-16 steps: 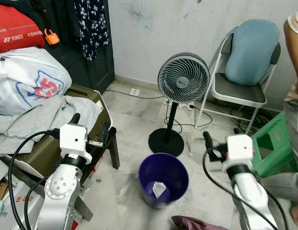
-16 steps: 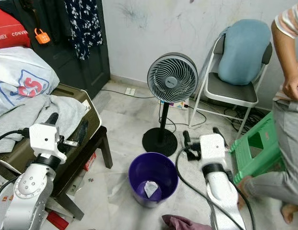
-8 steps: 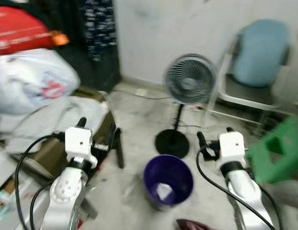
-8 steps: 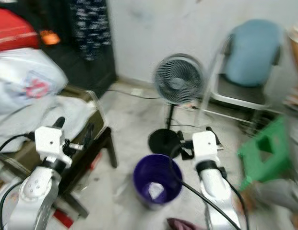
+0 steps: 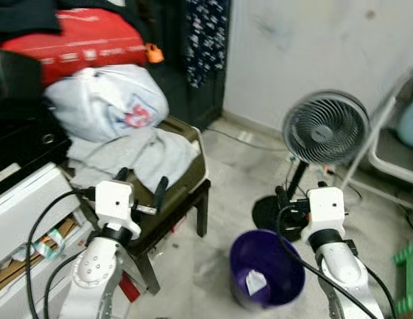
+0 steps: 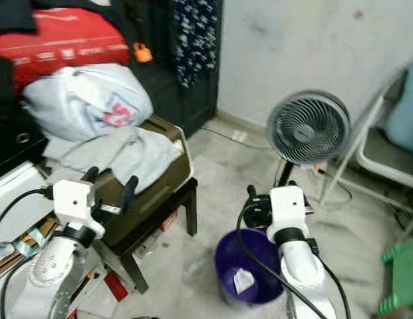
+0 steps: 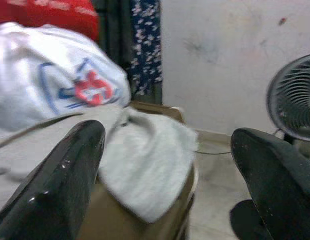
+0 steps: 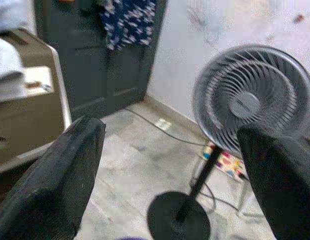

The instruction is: Clean up the room

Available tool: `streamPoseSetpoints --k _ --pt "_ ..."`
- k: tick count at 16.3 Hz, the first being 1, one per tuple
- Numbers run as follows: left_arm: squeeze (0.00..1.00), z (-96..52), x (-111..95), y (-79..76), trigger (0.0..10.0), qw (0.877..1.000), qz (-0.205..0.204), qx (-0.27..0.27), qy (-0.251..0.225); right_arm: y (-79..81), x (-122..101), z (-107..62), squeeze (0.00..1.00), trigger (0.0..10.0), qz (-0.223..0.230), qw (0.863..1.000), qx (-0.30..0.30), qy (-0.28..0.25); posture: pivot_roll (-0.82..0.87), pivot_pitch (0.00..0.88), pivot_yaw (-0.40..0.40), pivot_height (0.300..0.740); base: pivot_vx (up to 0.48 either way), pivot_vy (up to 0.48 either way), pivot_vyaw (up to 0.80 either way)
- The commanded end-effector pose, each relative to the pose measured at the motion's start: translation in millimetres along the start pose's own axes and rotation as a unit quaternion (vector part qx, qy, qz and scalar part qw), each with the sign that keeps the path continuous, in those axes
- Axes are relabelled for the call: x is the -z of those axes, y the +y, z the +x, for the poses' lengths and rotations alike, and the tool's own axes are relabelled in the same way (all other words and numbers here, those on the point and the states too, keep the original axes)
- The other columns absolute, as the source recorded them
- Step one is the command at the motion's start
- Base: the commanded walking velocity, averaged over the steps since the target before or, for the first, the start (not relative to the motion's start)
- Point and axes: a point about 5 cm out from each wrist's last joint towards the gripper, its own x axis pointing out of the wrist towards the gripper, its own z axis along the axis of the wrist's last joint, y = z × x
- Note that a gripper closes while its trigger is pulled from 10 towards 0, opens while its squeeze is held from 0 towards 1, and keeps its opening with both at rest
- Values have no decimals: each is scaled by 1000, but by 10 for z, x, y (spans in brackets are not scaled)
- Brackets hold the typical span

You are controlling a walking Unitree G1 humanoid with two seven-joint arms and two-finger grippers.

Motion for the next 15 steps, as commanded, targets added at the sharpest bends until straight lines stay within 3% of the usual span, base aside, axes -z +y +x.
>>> streamPoseSetpoints --k 1,12,15 --pt "0 6 -33 -21 10000 1000 -2 3 -2 -32 -43 -7 0 10000 0 1000 3 -2 -123 18 4 740 0 0 800" --pt "0 62 -71 -50 10000 1000 14 2 -8 2 -80 56 0 10000 -2 1000 -9 -1 -115 11 -1 740 0 0 800" --pt "0 -17 -2 -38 10000 1000 12 10 11 -21 -46 40 0 10000 -5 1000 -12 5 -110 10 -1 740 0 0 800"
